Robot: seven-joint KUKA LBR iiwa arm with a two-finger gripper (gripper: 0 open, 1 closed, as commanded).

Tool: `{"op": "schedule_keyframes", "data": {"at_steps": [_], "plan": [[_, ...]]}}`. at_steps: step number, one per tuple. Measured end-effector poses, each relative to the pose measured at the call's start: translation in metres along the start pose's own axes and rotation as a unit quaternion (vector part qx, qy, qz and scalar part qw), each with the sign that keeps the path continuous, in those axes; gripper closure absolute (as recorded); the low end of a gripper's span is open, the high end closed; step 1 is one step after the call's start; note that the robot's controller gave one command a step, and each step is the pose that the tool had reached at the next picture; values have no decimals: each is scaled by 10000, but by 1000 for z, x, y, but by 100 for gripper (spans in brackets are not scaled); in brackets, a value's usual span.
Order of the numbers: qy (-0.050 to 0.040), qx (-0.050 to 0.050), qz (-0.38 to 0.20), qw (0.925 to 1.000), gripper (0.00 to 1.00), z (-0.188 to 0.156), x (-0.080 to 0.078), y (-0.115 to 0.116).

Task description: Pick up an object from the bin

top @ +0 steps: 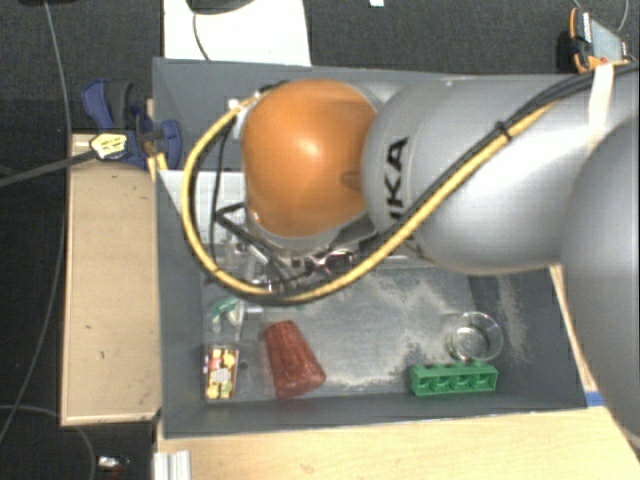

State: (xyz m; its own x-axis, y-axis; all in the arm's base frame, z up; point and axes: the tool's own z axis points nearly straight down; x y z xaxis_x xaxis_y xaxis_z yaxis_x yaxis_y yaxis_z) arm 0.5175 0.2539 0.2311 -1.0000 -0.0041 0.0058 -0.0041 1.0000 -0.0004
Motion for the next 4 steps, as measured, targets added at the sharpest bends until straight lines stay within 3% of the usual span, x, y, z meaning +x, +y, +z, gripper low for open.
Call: {"op": "schedule_keyframes", "data": {"at_steps": [1,2,3,4], "plan": [[-37,-10,45,10000,0,-5,-2,-2],[-3,1,887,9961,0,163,-49,-35],[-93,-49,647,9979,0,70,-52,-30],[13,3,1534,9882,0,131,-34,-35]]}}
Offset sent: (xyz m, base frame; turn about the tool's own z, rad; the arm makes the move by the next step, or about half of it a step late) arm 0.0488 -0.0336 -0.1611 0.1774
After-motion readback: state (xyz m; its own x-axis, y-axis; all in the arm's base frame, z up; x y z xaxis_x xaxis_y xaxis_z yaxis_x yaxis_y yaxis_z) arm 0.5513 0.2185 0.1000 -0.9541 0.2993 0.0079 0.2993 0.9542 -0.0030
